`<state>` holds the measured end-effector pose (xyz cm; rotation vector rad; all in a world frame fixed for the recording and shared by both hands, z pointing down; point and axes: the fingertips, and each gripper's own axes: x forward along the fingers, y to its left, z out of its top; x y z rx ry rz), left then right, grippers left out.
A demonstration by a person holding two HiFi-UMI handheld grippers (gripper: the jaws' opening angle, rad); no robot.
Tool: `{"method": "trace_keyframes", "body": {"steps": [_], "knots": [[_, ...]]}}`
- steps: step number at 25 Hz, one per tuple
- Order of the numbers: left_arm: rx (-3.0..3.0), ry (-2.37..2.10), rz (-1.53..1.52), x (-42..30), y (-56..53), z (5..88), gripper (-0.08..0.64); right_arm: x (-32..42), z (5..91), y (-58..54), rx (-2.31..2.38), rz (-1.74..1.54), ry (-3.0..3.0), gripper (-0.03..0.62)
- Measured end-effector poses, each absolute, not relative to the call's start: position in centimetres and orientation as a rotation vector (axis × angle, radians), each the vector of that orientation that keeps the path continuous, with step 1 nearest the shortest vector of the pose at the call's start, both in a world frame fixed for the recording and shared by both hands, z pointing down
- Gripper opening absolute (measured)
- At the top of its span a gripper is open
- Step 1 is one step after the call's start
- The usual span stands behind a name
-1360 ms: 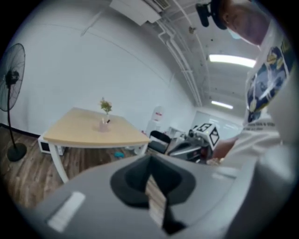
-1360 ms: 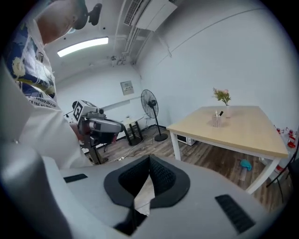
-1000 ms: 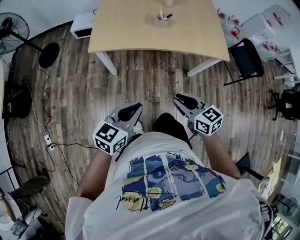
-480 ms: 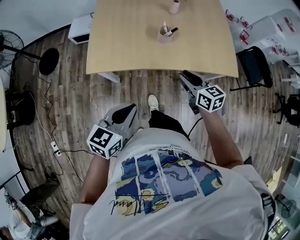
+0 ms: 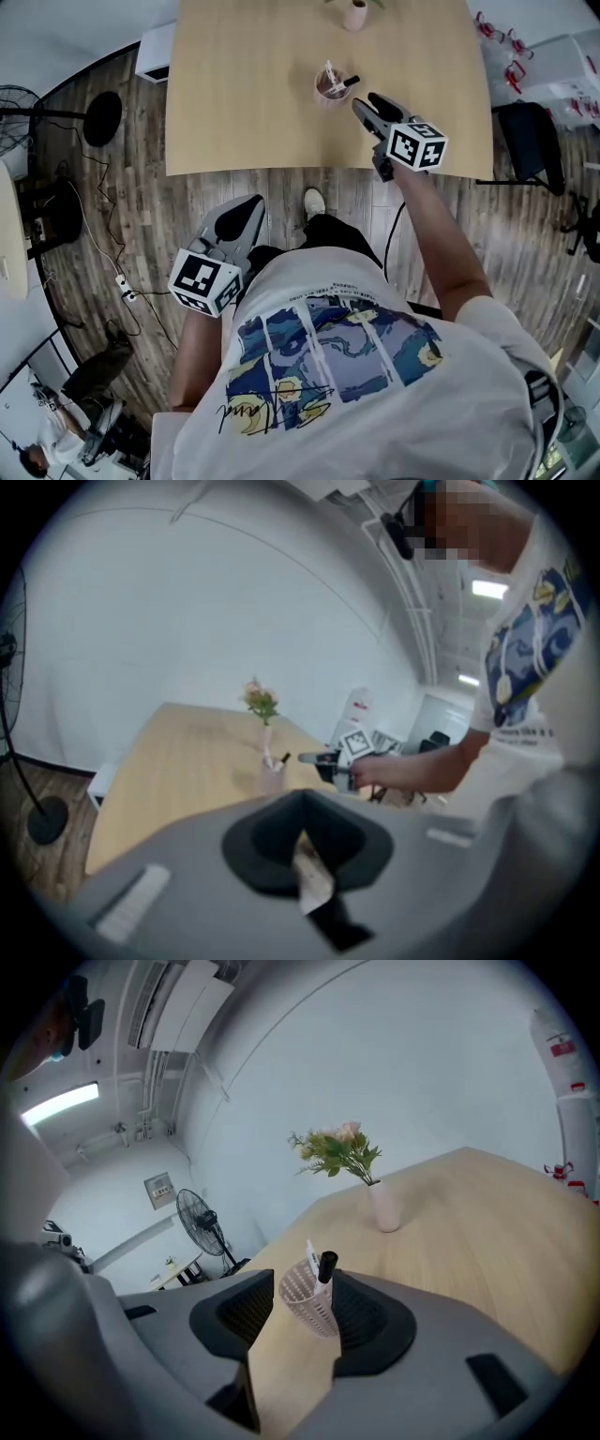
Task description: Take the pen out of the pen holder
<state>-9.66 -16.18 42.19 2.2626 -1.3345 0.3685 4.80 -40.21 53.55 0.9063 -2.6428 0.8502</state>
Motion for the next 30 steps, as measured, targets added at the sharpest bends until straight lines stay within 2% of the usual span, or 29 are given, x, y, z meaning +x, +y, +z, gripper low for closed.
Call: {"method": "trace_keyframes", "body": {"steps": [9, 13, 17, 21, 30], "knots": [[2.276, -1.315, 0.425, -9.8, -19.4, 42.4, 0.006, 2.4, 56.4, -44.6, 0.927, 1.002, -2.641, 0.176], [2.291, -1.317, 0.433, -10.2, -19.7, 41.9, 0.006, 2.2, 56.7, -44.8, 0.948, 1.013, -2.642, 0.138], [2.290, -1.326, 0.427, -10.7, -19.2, 41.9, 0.006, 2.9, 56.8, -45.2, 0.996, 0.996, -2.643, 0.063], [2.278, -1.350, 0.408, -10.3, -18.7, 41.8, 0.006, 4.2, 56.8, -45.6, 1.029, 0.989, -2.652, 0.055], [2.283, -1.328, 0.367, -14.5, -16.8, 41.6, 0.006, 2.4, 54.4, -45.2, 1.113, 0.920, -2.659, 0.052]]}}
